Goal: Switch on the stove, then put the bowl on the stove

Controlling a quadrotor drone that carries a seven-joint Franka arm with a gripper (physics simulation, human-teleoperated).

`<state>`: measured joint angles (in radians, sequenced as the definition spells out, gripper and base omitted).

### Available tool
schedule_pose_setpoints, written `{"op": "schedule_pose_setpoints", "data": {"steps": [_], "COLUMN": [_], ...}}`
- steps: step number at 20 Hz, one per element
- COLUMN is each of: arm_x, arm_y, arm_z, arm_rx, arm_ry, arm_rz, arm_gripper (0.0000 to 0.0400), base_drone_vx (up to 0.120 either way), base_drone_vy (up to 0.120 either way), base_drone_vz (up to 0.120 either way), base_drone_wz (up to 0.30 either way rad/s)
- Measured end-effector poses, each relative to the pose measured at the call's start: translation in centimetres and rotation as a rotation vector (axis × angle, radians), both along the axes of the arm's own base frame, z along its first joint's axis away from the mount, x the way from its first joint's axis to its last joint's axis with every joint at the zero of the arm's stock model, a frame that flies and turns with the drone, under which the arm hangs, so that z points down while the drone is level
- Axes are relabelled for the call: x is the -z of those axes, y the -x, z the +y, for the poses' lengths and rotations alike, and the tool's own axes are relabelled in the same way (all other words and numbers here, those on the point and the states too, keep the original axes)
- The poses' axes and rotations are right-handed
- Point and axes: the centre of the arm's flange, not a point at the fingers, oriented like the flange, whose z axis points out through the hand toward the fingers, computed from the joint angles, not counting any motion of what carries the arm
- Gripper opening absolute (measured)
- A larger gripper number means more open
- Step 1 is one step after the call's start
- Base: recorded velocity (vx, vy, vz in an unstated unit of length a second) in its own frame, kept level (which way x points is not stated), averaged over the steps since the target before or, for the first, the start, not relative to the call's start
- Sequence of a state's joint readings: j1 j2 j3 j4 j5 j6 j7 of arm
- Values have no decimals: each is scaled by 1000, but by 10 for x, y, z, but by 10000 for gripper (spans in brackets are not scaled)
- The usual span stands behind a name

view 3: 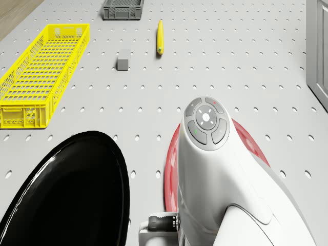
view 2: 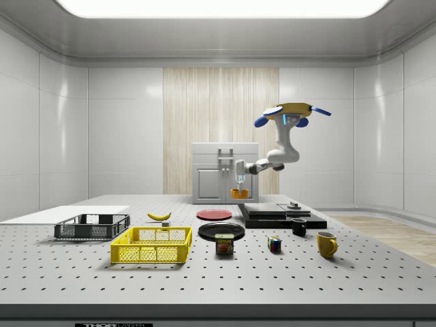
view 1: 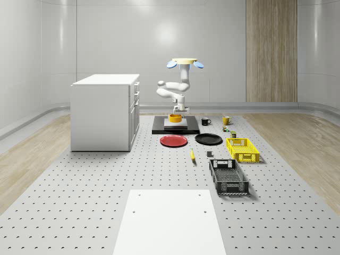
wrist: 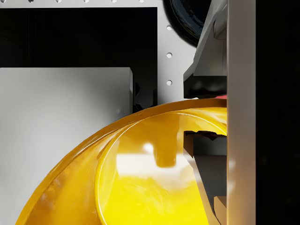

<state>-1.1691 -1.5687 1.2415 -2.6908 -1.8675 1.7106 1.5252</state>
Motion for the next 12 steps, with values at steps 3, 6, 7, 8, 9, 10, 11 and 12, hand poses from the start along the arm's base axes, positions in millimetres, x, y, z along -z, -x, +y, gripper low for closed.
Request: {"op": "schedule_pose_setpoints", "data": {"steps": [3,6,7,8,9,10,11,12], "arm_x": [0,0,0,0,0,0,0,0], "arm_y": [0,0,0,0,0,0,0,0], "arm_z": [0,0,0,0,0,0,0,0], "arm_rx": [0,0,0,0,0,0,0,0], "arm_ry": [0,0,0,0,0,0,0,0], "arm_rz": [0,0,0,0,0,0,0,0], "arm_gripper": [100,100,100,100,100,100,100,100], "base_drone_vx": [-120,-120,-120,-120,-120,-120,-120,-120], "base_drone_vy": [0,0,0,0,0,0,0,0], "base_drone_vz": [0,0,0,0,0,0,0,0], "base_drone_wz": [0,0,0,0,0,0,0,0]}}
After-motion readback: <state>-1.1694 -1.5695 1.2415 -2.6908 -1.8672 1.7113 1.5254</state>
